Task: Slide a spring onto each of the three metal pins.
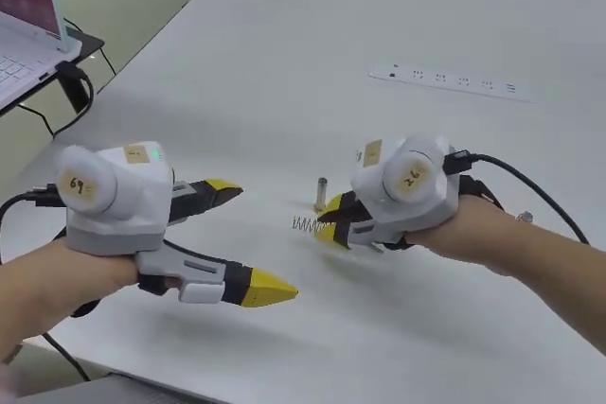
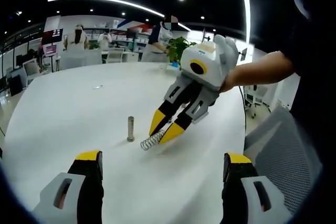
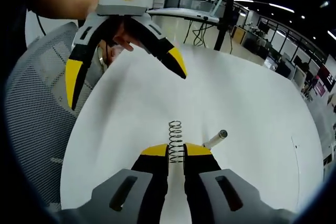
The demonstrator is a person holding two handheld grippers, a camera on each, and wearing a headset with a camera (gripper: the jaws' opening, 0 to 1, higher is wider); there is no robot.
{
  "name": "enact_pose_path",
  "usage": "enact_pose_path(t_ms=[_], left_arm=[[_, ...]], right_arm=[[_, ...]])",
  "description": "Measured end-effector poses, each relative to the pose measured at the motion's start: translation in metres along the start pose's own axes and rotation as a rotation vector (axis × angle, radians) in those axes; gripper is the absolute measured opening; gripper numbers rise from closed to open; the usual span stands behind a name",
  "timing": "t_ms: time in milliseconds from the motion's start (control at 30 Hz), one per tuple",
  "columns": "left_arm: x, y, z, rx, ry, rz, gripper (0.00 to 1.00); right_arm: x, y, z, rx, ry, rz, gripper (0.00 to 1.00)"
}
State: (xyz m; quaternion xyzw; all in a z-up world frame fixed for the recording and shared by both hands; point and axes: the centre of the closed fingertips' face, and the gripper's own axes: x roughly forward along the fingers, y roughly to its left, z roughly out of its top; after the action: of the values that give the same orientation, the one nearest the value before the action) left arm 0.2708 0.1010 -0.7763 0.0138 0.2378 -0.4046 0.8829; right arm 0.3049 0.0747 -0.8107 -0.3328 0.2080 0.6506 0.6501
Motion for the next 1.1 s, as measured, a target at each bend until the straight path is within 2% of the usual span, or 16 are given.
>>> enact_pose_path(t_ms=[367,667,1000,1100], left_arm=[[0.013,-0.014,0.013,0.025,-0.006,-0.048,0.88],[0.028,-0.025,0.018,0.041,-0.001,-0.089,0.87],[0.038,-0.035,0.018,0.061,0.009,-0.135,0.81],[0.043,-0.041,0.018,0.071,0.016,-0.161,0.76]], right_arm=[[-0.028,0.007,-0.01,0.006,-0.002,-0.015,0.08],[-0.053,0.015,-0.018,0.027,-0.015,-0.029,0.08],[-0.071,0.022,-0.03,0.064,-0.025,-0.044,0.08],[-0.075,0.026,-0.032,0.061,-0.022,-0.045,0.08]])
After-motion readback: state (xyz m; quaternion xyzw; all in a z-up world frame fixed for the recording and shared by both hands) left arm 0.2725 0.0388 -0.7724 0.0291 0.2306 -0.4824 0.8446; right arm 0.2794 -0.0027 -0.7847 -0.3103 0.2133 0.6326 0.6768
